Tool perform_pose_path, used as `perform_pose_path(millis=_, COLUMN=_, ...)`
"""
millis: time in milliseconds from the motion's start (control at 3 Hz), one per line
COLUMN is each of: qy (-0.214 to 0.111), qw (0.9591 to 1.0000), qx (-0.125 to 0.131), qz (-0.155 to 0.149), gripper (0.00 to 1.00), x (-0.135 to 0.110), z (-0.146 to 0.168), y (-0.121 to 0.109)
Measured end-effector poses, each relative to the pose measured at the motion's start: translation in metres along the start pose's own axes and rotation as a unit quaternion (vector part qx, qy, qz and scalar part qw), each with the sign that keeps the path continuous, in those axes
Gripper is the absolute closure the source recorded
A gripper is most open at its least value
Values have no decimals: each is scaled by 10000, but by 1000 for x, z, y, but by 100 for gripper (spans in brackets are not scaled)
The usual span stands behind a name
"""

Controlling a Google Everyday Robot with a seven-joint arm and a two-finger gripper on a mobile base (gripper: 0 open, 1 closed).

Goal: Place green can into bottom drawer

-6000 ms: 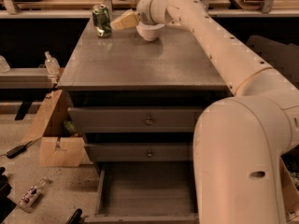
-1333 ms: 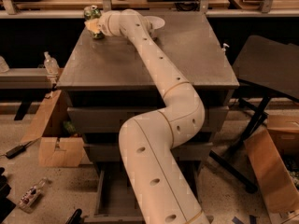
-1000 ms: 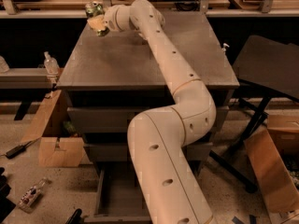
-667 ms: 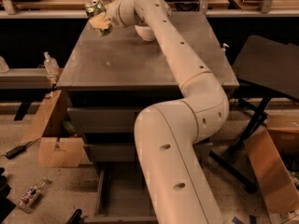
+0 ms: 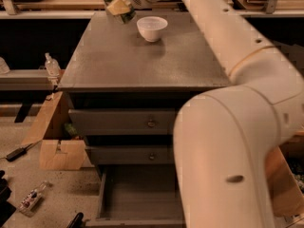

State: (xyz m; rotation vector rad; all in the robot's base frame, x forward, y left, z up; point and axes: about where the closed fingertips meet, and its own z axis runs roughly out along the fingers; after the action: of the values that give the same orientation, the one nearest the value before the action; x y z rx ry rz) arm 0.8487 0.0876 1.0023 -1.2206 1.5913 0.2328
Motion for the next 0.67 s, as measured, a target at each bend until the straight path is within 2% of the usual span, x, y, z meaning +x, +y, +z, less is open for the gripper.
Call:
perform_pose_path(millis=333, qy=-157, qw=9975, qx=647, qz=234, gripper=100, x=-18, z=-98, y=-21)
perform_pose_path(millis=667, qy=-453, qw=9952, qx=784, qz=369, gripper=100, x=-30, z=-174, y=5)
